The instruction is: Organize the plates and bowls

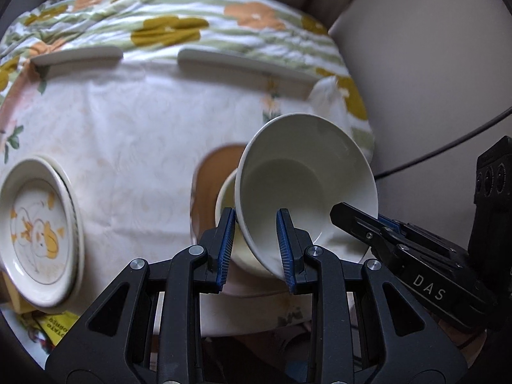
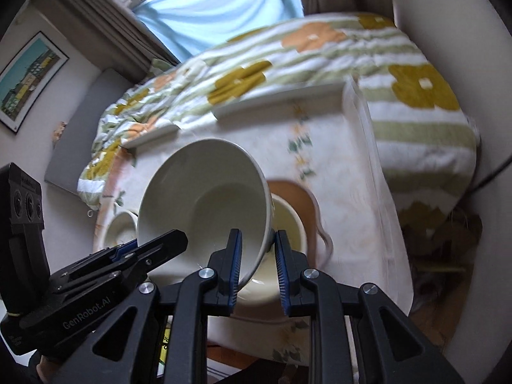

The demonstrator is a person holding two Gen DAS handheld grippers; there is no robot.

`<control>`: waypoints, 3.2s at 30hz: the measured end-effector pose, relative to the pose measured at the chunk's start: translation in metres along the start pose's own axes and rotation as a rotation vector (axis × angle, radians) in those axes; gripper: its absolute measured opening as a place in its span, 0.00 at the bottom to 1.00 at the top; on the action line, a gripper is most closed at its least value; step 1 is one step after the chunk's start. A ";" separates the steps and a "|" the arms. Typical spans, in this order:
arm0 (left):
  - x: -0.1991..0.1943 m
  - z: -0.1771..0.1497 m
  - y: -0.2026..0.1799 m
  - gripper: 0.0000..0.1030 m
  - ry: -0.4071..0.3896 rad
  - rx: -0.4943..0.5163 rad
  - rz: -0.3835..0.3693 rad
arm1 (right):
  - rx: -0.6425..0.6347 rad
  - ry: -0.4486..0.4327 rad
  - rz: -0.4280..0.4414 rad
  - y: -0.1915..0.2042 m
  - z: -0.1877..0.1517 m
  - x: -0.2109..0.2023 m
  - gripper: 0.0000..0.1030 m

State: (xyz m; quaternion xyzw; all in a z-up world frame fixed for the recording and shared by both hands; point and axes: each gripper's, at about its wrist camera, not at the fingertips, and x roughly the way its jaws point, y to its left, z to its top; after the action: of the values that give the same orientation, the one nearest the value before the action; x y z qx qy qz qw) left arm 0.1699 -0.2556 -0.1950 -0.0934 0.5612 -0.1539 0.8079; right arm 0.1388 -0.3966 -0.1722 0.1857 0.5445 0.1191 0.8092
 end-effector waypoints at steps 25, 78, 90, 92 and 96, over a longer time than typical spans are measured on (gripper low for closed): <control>0.038 -0.001 -0.020 0.23 0.027 0.235 0.230 | -0.058 0.018 -0.122 0.000 -0.018 0.024 0.18; 0.007 -0.012 0.046 0.93 0.148 0.188 0.177 | -0.194 0.202 -0.235 -0.017 -0.035 -0.009 0.74; 0.077 0.001 0.046 0.64 0.349 0.267 0.138 | -0.249 0.443 -0.230 -0.013 -0.017 0.067 0.52; 0.085 0.001 0.044 0.57 0.360 0.278 0.129 | -0.241 0.458 -0.217 -0.015 -0.019 0.076 0.47; 0.096 -0.001 0.041 0.40 0.371 0.287 0.114 | -0.228 0.433 -0.180 -0.016 -0.024 0.083 0.32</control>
State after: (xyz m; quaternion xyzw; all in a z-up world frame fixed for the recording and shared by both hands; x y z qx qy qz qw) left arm 0.2063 -0.2510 -0.2927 0.0838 0.6766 -0.2008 0.7034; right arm 0.1480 -0.3739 -0.2565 0.0144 0.7024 0.1439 0.6969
